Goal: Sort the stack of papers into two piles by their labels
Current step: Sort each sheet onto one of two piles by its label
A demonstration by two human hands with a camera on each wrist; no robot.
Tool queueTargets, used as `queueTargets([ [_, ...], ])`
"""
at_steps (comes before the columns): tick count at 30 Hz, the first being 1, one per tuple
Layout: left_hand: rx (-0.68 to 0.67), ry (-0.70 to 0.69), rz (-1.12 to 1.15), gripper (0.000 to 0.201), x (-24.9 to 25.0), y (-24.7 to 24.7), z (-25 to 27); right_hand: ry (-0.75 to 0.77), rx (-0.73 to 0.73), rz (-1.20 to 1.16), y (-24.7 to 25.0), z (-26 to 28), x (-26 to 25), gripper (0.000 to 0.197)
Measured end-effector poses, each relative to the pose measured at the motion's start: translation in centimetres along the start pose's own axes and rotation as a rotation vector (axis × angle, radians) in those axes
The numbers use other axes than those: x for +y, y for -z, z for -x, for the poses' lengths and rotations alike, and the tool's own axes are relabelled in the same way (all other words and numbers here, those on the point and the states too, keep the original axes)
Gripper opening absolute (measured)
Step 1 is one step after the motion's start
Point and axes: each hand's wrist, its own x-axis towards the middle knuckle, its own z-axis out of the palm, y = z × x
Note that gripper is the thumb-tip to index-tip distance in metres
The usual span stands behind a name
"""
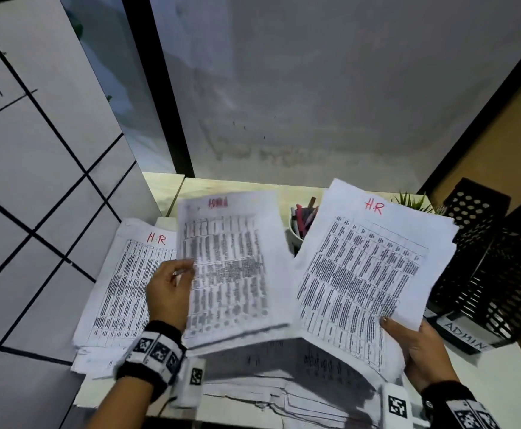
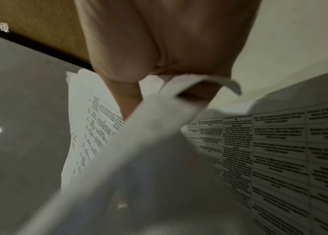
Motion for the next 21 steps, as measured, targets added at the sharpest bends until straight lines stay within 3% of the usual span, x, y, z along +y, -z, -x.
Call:
queueTargets([
  [4,-0.039,0.119,-0.210,0.036,-3.1,-0.2,-1.4,-0.011,-0.015,-0.007,0.6,-0.3,0.3,0.075],
  [9,-0.159,0.291,-0.188,0.044,-5.7,-2.9,-1.3,0.014,-0.049,-0.010,-0.4,0.7,-0.3,0.035],
  [11,-0.208,0.355,-0.170,0.048,-6.0,-4.0,-0.9,0.000,-0.051,0.005,-0.6,0.8,-0.2,0.033],
  [14,-0.267,0.287,-0.200,0.045,-4.8,-5.4,-0.2,-0.014,-0.026,0.028,-0.6,0.7,0.0,0.045],
  [16,-0.175,0.147,-0.248,0.032,-3.3,-6.4,0.1,-0.021,-0.035,0.033,-0.8,0.7,0.0,0.062],
  [18,-0.114,0.069,-0.134,0.016,-1.2,-7.2,0.7,-0.023,-0.040,0.060,-0.9,0.6,0.1,0.083],
  [21,-0.270,0.158,0.101,0.019,2.2,-7.6,1.8,-0.027,-0.030,0.096,-1.2,0.6,0.0,0.052],
])
